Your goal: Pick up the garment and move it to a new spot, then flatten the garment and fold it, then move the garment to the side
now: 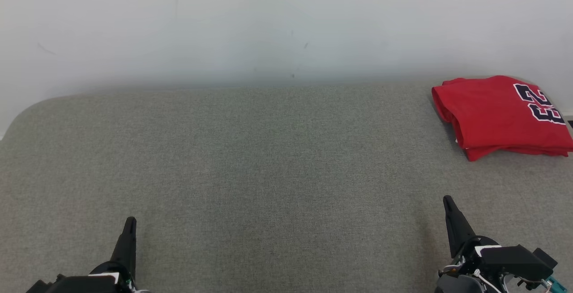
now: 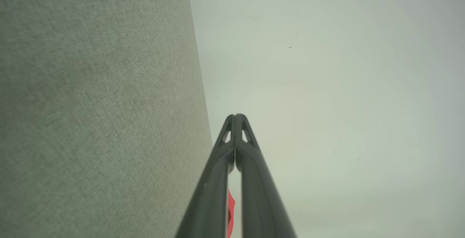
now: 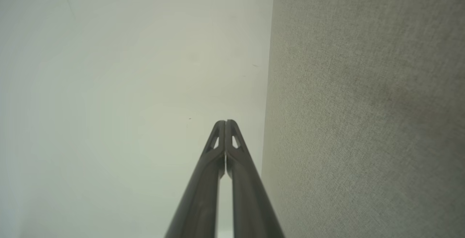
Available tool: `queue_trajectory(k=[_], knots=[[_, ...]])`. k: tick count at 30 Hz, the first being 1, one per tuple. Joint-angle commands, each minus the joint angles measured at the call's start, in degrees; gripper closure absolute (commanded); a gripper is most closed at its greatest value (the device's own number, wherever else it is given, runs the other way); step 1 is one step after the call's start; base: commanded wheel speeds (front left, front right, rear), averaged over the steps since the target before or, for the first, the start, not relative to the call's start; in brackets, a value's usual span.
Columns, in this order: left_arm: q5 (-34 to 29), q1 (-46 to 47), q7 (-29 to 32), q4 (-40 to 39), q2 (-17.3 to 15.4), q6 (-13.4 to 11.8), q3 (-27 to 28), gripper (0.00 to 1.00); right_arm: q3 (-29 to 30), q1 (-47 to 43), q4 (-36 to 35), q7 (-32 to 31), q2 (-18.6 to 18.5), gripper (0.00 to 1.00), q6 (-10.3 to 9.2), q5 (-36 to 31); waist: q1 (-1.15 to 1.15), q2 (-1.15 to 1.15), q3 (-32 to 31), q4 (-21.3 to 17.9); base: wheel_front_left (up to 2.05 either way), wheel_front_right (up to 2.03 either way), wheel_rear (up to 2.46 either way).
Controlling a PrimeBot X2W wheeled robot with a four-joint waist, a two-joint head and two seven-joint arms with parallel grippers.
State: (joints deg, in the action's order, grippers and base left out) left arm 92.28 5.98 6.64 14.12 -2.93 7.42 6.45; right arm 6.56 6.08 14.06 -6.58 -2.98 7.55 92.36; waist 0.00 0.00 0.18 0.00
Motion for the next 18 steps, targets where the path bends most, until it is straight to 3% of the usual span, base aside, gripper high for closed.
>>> queue_trajectory(k=[1, 18], knots=[[0.2, 0.6, 0.0, -0.1, 0.1, 0.2, 0.2, 1.00, 0.0, 0.3, -0.1, -0.1, 0.2, 1.00, -0.12, 0.1, 0.00, 0.00, 0.0, 0.0, 0.00, 0.00, 0.00], [0.2, 0.6, 0.0, -0.1, 0.1, 0.2, 0.2, 1.00, 0.0, 0.3, -0.1, -0.1, 0.2, 1.00, -0.12, 0.1, 0.00, 0.00, 0.0, 0.0, 0.00, 0.00, 0.00]])
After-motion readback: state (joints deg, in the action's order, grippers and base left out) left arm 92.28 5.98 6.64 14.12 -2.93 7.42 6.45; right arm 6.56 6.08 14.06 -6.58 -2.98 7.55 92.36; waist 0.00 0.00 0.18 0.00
